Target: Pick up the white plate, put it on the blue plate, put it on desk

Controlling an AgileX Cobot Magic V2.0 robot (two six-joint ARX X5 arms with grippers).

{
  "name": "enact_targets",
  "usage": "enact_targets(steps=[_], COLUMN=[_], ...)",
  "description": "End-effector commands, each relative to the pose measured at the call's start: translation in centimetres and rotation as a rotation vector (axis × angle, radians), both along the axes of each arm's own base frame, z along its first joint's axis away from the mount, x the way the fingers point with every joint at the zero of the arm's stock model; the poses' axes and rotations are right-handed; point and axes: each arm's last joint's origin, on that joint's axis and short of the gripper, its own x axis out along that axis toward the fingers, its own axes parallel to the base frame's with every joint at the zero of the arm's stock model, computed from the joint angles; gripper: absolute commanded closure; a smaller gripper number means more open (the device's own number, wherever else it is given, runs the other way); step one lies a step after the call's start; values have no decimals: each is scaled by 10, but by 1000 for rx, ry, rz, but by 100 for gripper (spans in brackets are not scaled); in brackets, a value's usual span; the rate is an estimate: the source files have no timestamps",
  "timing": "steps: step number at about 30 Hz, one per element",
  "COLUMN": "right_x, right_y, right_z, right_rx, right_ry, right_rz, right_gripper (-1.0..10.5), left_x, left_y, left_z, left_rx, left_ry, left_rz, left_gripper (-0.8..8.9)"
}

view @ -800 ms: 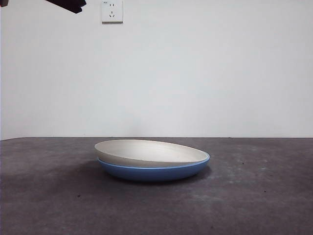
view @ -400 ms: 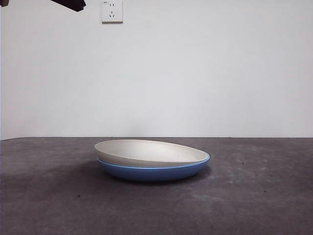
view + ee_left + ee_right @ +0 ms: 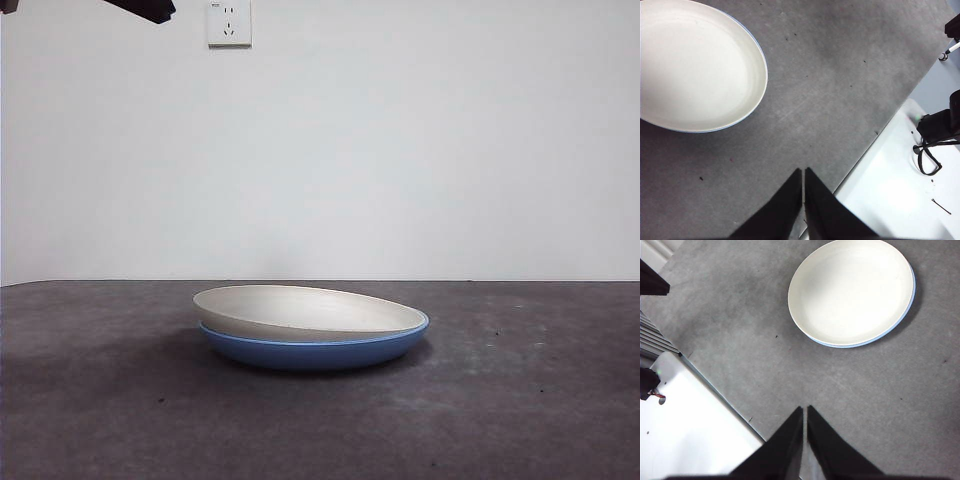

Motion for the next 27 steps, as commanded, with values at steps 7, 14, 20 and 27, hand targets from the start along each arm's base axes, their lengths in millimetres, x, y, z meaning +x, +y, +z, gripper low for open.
enact_targets(steps=[7, 14, 20, 27], right_x=[1, 1, 1, 1], right_y=[2, 2, 2, 2], right_z=[5, 5, 5, 5], right_rx=[5, 5, 5, 5], right_ry=[-27, -27, -27, -27], right_rz=[14, 14, 14, 14], right_gripper=[939, 939, 939, 939], left_x=[-6, -24, -47, -59], left_y=[18, 69, 99, 112], left_z=[33, 60, 27, -38], left_rx=[-71, -195, -105, -12], left_ry=[-459, -996, -1201, -1181], left_rz=[-71, 205, 510, 714], left_gripper=[805, 805, 805, 805])
